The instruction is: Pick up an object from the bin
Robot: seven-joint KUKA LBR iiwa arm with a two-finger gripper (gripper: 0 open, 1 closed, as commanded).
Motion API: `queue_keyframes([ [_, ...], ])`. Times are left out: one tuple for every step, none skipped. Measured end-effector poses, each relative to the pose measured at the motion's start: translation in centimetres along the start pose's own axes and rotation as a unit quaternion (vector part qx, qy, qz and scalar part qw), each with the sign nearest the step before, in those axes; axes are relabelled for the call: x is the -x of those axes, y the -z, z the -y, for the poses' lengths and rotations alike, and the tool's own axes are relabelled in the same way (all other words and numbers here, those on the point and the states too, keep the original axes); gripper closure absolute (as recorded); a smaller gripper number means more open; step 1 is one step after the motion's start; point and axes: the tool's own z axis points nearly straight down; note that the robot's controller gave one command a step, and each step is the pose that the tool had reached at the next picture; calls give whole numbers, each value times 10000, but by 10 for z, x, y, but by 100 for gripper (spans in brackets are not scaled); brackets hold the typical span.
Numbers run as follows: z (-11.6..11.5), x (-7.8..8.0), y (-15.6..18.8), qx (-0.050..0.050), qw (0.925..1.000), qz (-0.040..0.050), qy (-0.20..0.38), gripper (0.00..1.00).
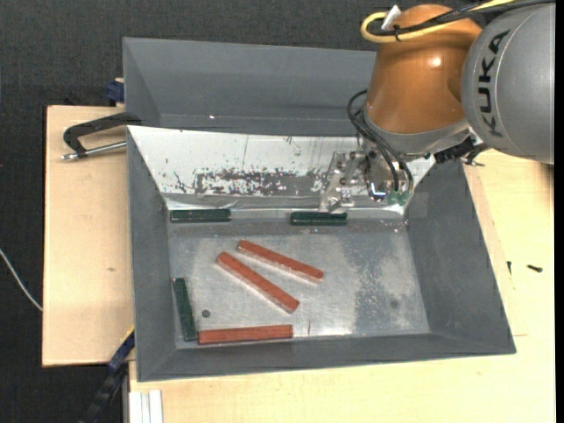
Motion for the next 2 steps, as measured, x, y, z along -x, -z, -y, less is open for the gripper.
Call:
queue_keyframes([
  [-16,-35,-66,-2,9992,-35,-405,0],
  [-16,-35,-66,-1,9992,-35,-406,0],
])
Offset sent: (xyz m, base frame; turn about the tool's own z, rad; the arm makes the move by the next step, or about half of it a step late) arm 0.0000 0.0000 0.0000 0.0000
